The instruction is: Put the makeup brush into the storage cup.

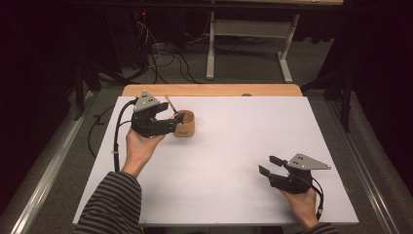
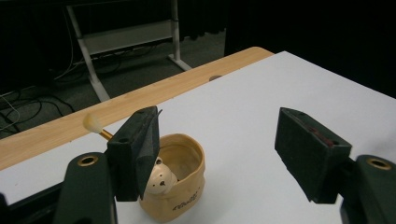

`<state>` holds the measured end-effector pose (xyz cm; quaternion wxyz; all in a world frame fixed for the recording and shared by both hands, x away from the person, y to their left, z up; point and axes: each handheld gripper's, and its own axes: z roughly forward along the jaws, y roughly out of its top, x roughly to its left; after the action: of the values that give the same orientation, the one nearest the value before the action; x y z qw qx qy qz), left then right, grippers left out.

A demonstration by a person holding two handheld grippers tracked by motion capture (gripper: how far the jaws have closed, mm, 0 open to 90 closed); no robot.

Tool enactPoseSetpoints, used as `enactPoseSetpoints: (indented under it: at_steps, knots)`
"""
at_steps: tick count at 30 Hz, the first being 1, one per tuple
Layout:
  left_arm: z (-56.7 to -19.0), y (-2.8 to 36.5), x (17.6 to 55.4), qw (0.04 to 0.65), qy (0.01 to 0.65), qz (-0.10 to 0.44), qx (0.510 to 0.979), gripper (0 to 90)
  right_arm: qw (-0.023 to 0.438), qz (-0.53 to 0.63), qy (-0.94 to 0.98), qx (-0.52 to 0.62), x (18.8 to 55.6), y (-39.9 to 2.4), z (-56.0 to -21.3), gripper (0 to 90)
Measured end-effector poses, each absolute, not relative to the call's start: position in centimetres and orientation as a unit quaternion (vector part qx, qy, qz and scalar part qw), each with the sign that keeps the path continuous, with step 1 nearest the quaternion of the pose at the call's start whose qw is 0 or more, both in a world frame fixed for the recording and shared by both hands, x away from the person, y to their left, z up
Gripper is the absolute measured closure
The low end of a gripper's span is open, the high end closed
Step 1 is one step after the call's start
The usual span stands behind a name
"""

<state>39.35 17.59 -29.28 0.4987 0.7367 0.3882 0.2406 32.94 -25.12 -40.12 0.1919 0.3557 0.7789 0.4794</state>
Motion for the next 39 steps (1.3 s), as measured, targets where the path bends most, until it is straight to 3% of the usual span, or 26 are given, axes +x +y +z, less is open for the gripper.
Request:
enactPoseSetpoints:
  at_steps: [39]
  knots:
    - [-30.0,19.7,35.7,0.517,0.387,0.236,0.726,31.2,0.188,0.479,0.78,0.355,32.9,-25.0,-40.1,45.0]
